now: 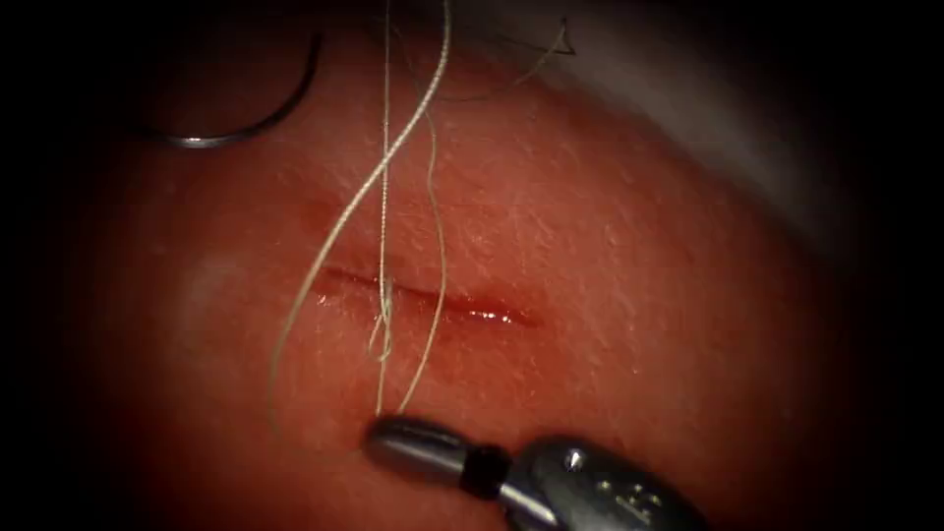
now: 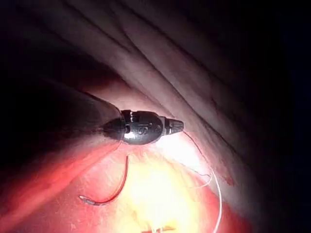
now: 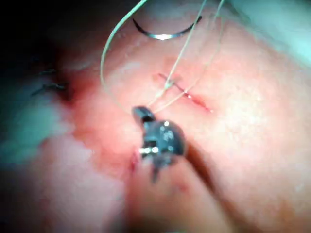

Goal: Wound Closure

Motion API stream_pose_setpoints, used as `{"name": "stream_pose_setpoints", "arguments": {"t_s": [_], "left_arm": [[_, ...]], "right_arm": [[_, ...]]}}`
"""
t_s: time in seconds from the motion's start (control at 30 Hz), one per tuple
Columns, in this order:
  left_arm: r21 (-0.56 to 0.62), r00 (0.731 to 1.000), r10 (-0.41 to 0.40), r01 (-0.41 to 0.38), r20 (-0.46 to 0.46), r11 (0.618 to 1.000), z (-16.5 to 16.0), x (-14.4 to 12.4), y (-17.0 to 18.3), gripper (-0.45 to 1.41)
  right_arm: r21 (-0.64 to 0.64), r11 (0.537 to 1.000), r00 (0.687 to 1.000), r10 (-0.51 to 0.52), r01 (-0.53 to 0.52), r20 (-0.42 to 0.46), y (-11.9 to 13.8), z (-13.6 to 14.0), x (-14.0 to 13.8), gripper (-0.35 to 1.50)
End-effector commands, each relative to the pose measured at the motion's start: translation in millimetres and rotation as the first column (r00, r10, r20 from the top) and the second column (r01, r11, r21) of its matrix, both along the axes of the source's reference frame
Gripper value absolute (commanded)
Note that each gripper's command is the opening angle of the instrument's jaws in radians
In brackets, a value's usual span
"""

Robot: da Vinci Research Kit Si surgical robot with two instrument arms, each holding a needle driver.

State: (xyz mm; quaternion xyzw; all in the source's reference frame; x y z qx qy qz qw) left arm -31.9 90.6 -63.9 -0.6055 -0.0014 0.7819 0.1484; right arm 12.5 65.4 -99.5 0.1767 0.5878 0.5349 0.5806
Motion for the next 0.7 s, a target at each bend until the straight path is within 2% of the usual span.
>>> {"name": "stream_pose_setpoints", "arguments": {"t_s": [0.03, 0.27, 0.47, 0.7], "left_arm": [[-0.013, 1.000, 0.002, -0.002, -0.007, 1.000, 0.6, -0.8, 0.2, -0.35], [-0.065, 0.998, 0.012, -0.016, -0.066, 0.998, 0.4, -2.9, 2.6, -0.35], [-0.089, 0.994, 0.008, -0.018, -0.113, 0.996, 0.3, -5.1, 5.3, -0.35], [-0.143, 0.976, 0.048, -0.079, -0.211, 0.987, 0.8, -6.9, 6.4, -0.35]], "right_arm": [[0.000, 1.000, 1.000, -0.001, 0.001, -0.002, -0.1, 0.3, 0.7, -0.35], [0.000, 1.000, 1.000, -0.001, 0.001, -0.002, 0.0, 0.4, 0.7, -0.35], [0.000, 1.000, 1.000, 0.006, -0.006, -0.015, 1.3, 0.3, 0.2, -0.35], [0.000, 1.000, 1.000, 0.007, -0.007, -0.018, 2.2, 0.7, 0.1, -0.35]]}}
